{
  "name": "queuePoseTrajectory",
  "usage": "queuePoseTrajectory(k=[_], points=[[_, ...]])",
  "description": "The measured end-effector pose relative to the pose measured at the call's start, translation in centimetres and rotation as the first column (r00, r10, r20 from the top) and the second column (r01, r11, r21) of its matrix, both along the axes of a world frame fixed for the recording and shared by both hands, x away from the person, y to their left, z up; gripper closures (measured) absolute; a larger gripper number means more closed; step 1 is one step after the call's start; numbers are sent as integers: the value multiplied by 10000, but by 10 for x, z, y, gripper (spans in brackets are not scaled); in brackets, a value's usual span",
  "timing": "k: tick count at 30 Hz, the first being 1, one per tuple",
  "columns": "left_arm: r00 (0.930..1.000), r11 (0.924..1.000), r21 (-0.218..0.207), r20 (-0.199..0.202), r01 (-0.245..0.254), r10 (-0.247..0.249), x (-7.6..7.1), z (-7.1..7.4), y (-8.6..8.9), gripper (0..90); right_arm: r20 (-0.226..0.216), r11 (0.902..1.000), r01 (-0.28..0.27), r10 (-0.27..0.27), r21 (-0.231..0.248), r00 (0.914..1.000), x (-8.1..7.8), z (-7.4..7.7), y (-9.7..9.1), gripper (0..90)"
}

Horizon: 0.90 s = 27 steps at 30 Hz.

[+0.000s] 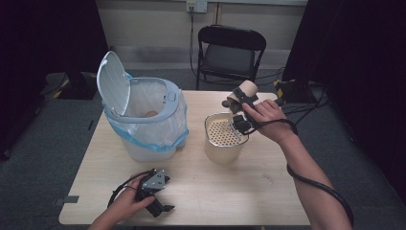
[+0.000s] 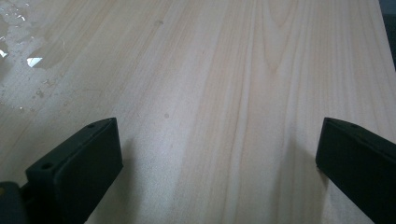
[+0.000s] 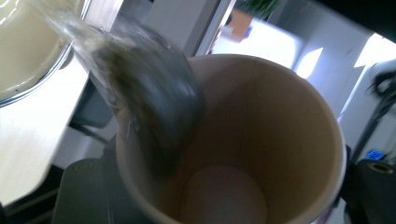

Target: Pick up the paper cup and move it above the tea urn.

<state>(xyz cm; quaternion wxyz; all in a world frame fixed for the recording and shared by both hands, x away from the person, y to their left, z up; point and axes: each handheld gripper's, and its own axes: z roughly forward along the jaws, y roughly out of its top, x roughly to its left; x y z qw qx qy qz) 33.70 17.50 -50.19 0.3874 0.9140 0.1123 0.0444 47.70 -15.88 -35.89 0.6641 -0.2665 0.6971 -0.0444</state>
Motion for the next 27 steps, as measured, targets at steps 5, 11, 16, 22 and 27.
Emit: queuePoseTrajectory(k=[5,11,16,22,27], points=[[10000,10000,4,8,3,-3,0,0,0,0,1303,9866,-216,431,-1618,9905,-7,-5,2,290],[10000,10000,-45,61,-61,61,0,-1,0,0,-1358,9841,791,-575,1590,9891,-1,7,-3,285],[10000,10000,-43,63,-57,57,0,-1,0,0,-3805,9087,1937,-420,3699,9238,10,16,-14,283],[10000,10000,-48,66,-63,63,0,-1,0,0,-5559,7680,3409,236,5421,8309,22,21,-28,282],[10000,10000,-45,63,-62,62,0,-1,0,0,-6476,6291,4525,1082,6321,7543,32,27,-38,282]])
